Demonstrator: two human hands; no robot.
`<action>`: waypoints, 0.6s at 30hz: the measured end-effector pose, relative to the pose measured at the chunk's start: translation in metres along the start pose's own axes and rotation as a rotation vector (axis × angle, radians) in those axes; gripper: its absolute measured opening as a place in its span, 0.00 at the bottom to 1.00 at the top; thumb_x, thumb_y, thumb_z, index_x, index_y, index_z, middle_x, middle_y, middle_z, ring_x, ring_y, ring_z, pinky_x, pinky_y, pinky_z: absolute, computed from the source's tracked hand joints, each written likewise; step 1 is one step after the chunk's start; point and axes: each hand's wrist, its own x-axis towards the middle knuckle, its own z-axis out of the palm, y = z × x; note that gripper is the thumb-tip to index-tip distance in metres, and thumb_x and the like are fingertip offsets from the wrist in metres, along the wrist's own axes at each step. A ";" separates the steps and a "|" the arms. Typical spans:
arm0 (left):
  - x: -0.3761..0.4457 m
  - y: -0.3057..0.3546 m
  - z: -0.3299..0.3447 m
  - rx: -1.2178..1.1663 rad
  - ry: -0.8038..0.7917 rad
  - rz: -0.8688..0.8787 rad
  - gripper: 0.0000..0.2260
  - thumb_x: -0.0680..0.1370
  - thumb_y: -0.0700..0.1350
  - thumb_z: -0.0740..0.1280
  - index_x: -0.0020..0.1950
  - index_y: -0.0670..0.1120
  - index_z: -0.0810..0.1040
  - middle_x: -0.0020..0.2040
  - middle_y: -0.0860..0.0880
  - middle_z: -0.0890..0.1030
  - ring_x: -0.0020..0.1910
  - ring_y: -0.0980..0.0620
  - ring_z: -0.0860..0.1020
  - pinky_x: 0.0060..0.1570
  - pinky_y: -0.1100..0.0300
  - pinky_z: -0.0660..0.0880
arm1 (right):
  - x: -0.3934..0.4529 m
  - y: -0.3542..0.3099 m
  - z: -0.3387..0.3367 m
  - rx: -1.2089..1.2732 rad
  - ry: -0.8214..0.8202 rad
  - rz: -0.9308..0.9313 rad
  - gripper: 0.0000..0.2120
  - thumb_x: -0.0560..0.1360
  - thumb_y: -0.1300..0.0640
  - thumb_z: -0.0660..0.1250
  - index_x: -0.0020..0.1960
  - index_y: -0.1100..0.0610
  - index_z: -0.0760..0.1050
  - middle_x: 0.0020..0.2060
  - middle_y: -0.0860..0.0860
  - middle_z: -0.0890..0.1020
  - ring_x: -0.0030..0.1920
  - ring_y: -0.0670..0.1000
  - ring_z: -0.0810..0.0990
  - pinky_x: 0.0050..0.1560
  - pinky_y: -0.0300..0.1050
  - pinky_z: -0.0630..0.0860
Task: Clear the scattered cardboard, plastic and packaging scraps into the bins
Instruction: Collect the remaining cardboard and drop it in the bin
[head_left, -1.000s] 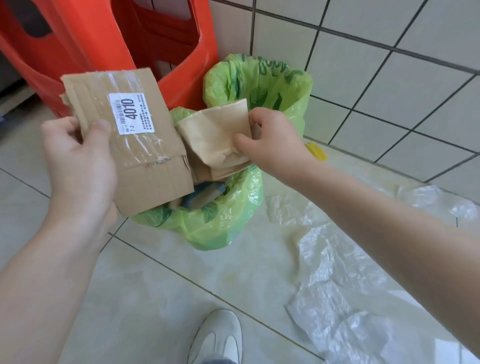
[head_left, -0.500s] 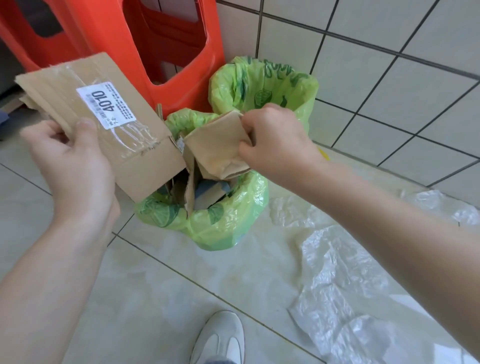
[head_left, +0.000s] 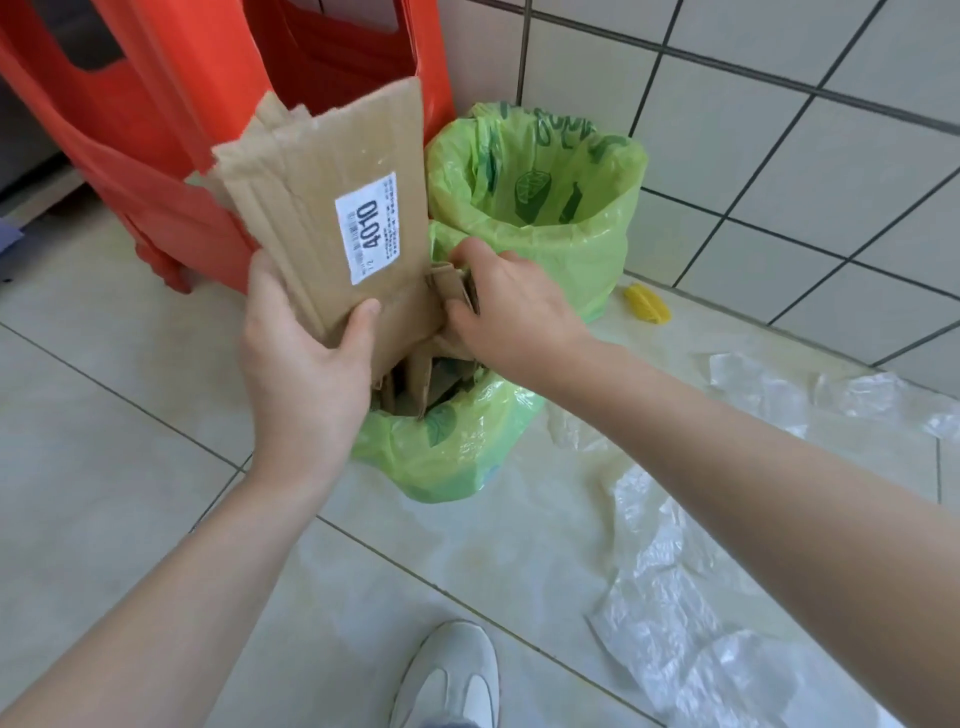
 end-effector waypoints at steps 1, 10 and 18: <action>0.004 0.002 -0.004 0.018 0.031 0.026 0.22 0.71 0.41 0.73 0.63 0.43 0.71 0.57 0.52 0.79 0.56 0.55 0.78 0.59 0.58 0.74 | 0.001 0.001 0.000 0.002 0.004 -0.003 0.15 0.77 0.58 0.60 0.63 0.56 0.67 0.45 0.55 0.72 0.46 0.62 0.76 0.41 0.48 0.70; 0.028 -0.009 -0.039 0.203 0.169 0.007 0.18 0.71 0.50 0.70 0.58 0.49 0.72 0.56 0.55 0.78 0.55 0.55 0.78 0.55 0.60 0.74 | 0.000 -0.007 0.003 -0.003 0.009 0.003 0.30 0.73 0.66 0.58 0.72 0.48 0.58 0.48 0.54 0.71 0.42 0.60 0.75 0.41 0.48 0.69; 0.013 -0.014 0.003 0.475 -0.193 0.174 0.13 0.71 0.37 0.71 0.51 0.39 0.70 0.50 0.41 0.74 0.50 0.41 0.73 0.45 0.55 0.68 | -0.001 -0.009 0.001 0.055 0.040 -0.034 0.18 0.77 0.53 0.59 0.67 0.53 0.67 0.50 0.56 0.77 0.49 0.60 0.76 0.47 0.50 0.73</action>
